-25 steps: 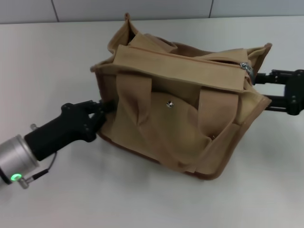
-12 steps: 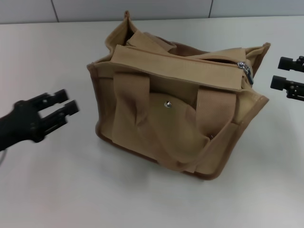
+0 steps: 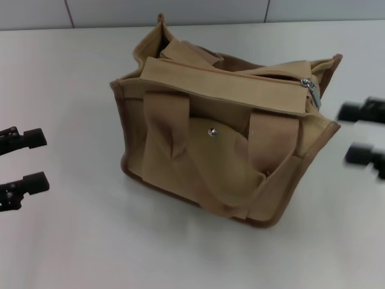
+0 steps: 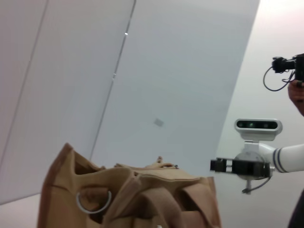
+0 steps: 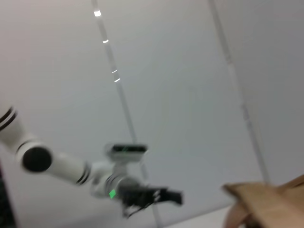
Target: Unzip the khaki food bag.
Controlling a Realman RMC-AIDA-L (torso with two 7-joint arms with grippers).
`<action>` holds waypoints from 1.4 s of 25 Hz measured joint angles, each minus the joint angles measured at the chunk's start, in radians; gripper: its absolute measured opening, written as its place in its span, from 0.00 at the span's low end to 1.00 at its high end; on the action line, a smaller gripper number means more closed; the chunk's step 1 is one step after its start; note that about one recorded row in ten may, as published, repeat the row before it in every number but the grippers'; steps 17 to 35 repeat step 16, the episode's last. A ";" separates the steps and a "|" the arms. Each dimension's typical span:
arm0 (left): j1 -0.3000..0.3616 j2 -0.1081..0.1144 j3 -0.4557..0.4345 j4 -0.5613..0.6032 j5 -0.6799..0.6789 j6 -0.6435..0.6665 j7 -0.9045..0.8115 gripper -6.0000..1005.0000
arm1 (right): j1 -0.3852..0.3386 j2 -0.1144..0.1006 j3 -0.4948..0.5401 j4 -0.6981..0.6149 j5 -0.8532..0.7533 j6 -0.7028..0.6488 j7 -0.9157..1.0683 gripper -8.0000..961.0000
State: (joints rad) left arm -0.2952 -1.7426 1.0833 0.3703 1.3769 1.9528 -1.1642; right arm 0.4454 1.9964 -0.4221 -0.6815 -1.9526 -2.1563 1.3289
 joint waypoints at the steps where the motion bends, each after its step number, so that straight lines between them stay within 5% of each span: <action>1: 0.001 -0.001 0.000 0.009 0.002 0.002 -0.006 0.77 | 0.000 0.023 -0.028 -0.022 -0.003 -0.002 0.000 0.83; 4: -0.005 -0.007 0.004 0.026 0.020 0.009 -0.025 0.83 | -0.003 0.074 -0.099 -0.074 -0.005 0.000 0.011 0.83; 6: -0.013 -0.011 0.006 0.027 0.032 0.013 -0.028 0.83 | -0.003 0.082 -0.130 -0.084 -0.003 0.001 0.014 0.84; 35: -0.028 -0.020 0.006 0.028 0.046 0.018 -0.038 0.83 | 0.010 0.081 -0.163 -0.079 0.002 -0.001 0.008 0.88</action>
